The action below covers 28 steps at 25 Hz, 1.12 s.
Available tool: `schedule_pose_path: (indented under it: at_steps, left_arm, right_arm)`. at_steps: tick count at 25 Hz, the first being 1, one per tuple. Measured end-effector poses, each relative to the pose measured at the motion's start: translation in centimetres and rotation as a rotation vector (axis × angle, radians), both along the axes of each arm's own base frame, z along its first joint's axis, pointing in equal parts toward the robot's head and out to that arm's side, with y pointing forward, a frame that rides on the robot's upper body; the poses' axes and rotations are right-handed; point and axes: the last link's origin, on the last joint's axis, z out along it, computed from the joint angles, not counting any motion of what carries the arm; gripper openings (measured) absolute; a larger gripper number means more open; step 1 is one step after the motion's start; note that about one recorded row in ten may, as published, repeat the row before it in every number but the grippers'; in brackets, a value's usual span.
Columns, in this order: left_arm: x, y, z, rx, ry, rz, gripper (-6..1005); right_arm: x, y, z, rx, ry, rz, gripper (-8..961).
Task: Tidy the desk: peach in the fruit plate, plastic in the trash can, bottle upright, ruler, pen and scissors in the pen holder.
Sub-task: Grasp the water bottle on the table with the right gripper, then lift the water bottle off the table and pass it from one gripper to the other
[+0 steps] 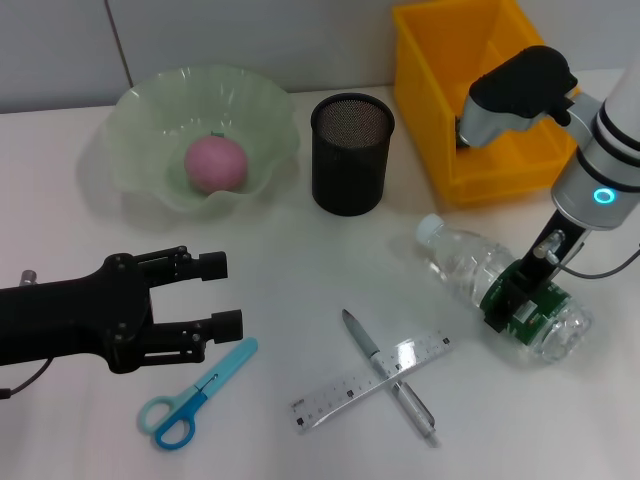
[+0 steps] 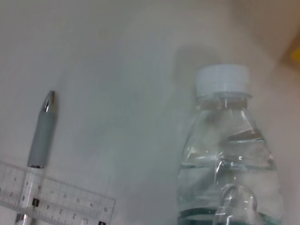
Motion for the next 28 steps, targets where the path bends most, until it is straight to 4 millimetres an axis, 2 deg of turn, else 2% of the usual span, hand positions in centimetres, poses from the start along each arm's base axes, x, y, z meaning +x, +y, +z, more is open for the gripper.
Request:
schedule_pose_path:
  at_steps: [28]
  left_arm:
    - [0.14, 0.25, 0.17, 0.009, -0.004, -0.001, 799]
  right_arm:
    - [-0.06, 0.21, -0.51, -0.018, -0.016, 0.023, 772]
